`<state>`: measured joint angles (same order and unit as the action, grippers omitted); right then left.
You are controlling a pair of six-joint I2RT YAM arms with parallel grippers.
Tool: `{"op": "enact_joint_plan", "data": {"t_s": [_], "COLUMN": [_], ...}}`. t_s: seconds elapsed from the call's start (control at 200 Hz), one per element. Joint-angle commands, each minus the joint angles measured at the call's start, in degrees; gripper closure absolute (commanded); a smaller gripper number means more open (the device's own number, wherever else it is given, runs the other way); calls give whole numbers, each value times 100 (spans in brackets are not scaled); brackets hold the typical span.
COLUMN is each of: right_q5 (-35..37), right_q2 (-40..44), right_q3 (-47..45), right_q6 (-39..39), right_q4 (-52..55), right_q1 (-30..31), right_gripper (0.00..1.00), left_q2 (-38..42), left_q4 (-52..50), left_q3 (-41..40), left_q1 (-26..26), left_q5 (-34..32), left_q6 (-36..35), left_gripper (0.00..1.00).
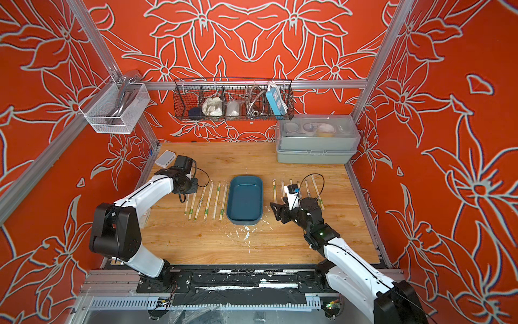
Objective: Take the paired disposable chopsticks out of the storage box
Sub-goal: Place the paired disposable chopsticks at the center of the board.
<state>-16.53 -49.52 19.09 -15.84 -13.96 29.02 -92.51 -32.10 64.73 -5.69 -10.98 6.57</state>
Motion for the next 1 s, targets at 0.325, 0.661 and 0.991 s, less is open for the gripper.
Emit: {"op": "enact_joint_plan", "data": {"t_s": [0.325,0.661,0.991], "right_q5": [175,335,441], "right_q2": [12,11,140], "right_q3": [-11,6,-45], "right_q6": [476,476,465], "right_q4": [-301,-239,-239], "right_q1": [419,438,447], "right_gripper": [24,24,24], "left_q2": [-921,-1174,-1305], "left_q4": [507,474,398], "left_q3": [-45,-12,35], "left_q1": [596,601,596], "left_q5": [34,121,-20], "left_q6": [-502,-478,-402], "left_gripper": [100,99,85]}}
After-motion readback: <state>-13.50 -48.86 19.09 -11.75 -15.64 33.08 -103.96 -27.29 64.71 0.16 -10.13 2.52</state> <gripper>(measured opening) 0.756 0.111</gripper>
